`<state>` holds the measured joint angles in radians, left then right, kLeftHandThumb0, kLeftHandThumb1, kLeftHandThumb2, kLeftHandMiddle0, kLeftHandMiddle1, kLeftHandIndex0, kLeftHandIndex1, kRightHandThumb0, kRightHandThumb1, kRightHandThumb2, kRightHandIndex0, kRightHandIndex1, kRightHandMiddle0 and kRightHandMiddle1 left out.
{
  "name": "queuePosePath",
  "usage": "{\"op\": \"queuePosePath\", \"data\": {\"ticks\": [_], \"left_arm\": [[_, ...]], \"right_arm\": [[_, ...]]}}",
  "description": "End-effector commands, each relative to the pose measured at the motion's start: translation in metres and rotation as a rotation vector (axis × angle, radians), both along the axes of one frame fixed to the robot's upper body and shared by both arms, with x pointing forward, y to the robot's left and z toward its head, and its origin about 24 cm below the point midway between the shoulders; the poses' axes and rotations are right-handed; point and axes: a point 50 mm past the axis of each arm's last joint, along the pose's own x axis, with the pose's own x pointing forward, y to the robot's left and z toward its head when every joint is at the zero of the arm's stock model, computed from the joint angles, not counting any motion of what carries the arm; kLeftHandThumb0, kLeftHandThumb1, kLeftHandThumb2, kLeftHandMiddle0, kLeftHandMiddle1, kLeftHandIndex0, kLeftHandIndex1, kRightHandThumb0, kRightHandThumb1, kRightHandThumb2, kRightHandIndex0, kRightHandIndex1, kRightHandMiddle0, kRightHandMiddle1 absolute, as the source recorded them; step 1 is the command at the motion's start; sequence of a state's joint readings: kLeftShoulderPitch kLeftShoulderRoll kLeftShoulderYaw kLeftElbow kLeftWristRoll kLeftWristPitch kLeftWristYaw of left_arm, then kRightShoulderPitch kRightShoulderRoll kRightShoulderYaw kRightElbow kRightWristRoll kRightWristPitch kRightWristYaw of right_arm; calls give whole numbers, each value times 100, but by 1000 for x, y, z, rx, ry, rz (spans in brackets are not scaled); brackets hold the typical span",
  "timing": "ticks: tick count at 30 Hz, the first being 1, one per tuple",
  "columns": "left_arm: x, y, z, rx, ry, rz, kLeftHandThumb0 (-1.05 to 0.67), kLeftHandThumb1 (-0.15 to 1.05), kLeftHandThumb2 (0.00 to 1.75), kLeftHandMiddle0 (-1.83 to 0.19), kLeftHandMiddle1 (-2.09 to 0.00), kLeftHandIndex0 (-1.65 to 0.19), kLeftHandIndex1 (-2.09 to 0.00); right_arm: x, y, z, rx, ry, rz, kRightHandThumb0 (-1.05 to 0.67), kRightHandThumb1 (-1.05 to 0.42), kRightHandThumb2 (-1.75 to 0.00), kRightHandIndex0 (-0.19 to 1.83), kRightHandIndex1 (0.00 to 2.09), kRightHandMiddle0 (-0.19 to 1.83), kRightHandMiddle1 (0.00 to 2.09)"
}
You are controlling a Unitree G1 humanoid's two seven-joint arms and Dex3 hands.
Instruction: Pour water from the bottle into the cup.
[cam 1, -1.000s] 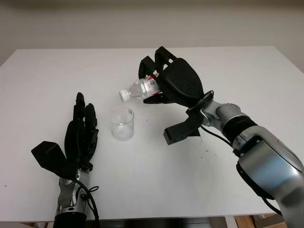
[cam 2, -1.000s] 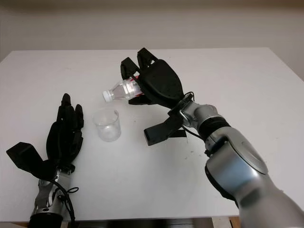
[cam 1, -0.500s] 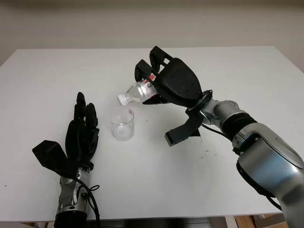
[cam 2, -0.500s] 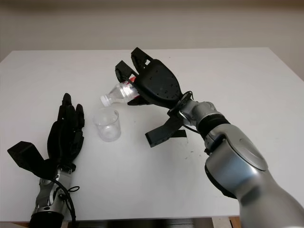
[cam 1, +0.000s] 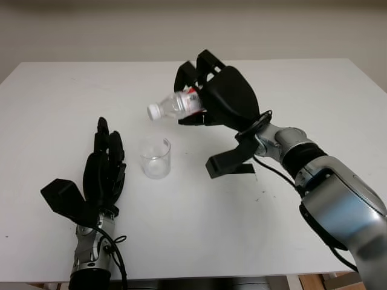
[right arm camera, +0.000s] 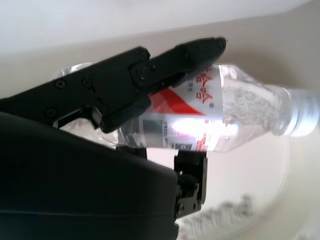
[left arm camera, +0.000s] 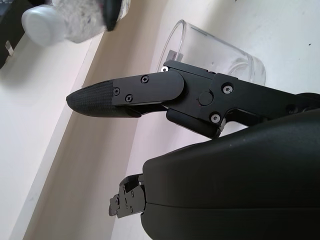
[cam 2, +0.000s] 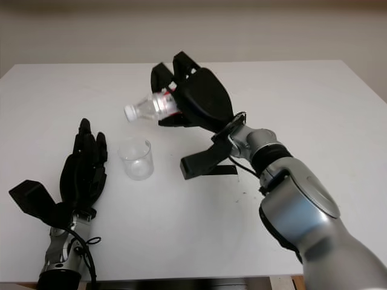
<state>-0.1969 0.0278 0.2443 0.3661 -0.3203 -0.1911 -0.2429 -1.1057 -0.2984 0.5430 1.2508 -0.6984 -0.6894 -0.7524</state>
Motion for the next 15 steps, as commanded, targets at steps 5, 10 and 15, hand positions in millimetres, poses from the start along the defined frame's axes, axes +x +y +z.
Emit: {"op": "queuePosePath", "data": {"ticks": [5, 10, 15], "left_arm": [[-16, 1, -26, -25, 109, 5, -76, 105, 46, 19, -4, 19, -4], [-17, 1, -26, -27, 111, -4, -75, 105, 46, 19, -4, 19, -3], [-17, 2, -25, -22, 115, -5, -75, 105, 45, 18, -5, 18, -4]], "right_arm": [[2, -11, -9, 285, 249, 28, -35, -105, -32, 145, 209, 108, 209], [0, -17, -20, 419, 367, 39, -35, -105, -37, 136, 209, 100, 209], [-3, -24, -34, 573, 480, 44, -36, -105, -38, 132, 209, 94, 209]]}}
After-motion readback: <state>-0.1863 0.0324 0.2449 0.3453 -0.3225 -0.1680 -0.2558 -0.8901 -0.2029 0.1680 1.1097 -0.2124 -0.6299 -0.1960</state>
